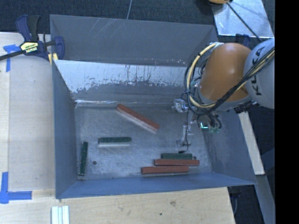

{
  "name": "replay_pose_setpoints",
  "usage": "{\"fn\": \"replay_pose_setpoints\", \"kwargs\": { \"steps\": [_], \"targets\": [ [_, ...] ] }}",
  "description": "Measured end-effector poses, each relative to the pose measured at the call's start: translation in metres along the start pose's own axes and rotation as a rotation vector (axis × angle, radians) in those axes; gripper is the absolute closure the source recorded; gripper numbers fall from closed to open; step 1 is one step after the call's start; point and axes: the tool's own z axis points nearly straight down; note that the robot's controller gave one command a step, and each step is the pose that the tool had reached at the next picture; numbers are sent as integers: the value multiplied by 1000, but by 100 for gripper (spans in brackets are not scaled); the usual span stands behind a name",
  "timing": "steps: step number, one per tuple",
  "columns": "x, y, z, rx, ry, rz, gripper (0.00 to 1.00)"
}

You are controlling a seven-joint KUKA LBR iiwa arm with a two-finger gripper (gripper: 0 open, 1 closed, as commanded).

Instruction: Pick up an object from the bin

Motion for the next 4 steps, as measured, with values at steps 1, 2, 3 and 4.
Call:
{"fn": "replay_pose_setpoints", "kwargs": {
  "steps": [1, 2, 3, 4],
  "targets": [
    [-2, 0, -4, 1, -8, -1, 0],
    [-47, 74, 66, -1, -12, -63, 100],
    [-47, 74, 66, -1, -12, -63, 100],
    [-29, 91, -60, 0, -7, -153, 100]
  ]
}}
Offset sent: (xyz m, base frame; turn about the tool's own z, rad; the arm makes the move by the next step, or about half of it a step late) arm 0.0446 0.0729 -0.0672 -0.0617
